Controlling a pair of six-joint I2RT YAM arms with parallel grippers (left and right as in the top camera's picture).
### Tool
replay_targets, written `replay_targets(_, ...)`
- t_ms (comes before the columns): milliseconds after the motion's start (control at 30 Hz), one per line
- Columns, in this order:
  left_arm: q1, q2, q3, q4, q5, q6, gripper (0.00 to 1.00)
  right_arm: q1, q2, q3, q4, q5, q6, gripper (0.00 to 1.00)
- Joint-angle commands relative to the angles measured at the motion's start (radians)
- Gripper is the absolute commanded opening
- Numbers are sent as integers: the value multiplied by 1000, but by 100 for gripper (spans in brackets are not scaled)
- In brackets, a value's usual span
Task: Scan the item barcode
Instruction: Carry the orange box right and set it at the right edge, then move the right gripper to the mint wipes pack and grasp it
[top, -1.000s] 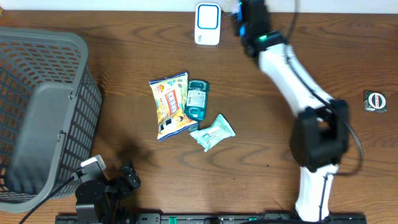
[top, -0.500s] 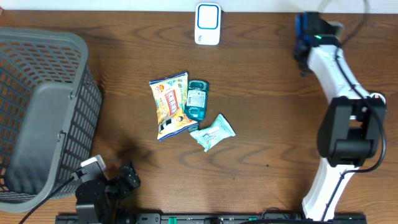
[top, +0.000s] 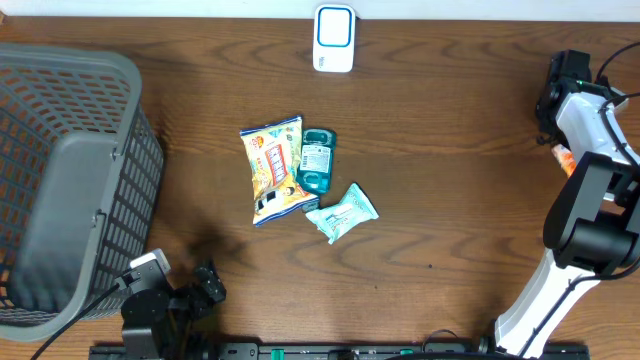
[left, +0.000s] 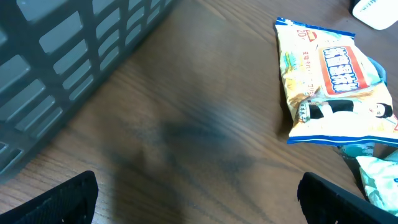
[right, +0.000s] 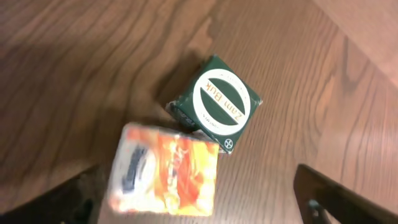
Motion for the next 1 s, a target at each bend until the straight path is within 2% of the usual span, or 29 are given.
replay_targets(0, 6, -2, 8, -11, 13, -2, 98, 32, -124, 26, -16, -78, 10, 99)
replay_targets(33, 6, -2, 8, -11, 13, -2, 98, 41, -145, 26, -17, -131, 10, 99)
replay_targets(167, 6, -2, 8, -11, 13, -2, 98, 106, -253, 26, -65, -674, -16, 99)
replay_targets(267, 6, -2, 8, -11, 13, -2, 98, 153, -274, 26, -126, -996, -79, 99)
replay_targets(433, 6, -2, 8, -11, 13, -2, 98, 285, -262, 9, -227, -1308, -113, 99)
replay_targets(467, 6, -2, 8, -11, 13, -2, 98, 329, -260, 2, -253, -1314, -148, 99)
replay_targets(567, 6, -2, 8, -11, 13, -2, 98, 434, -260, -29, -286, -1228, -201, 89)
replay_targets(700, 6, -2, 8, -11, 13, -2, 98, 583, -260, -94, -305, -1124, -270, 90)
replay_targets(967, 6, -2, 8, -11, 13, -2, 98, 864, -260, -155, -269, -879, -304, 60)
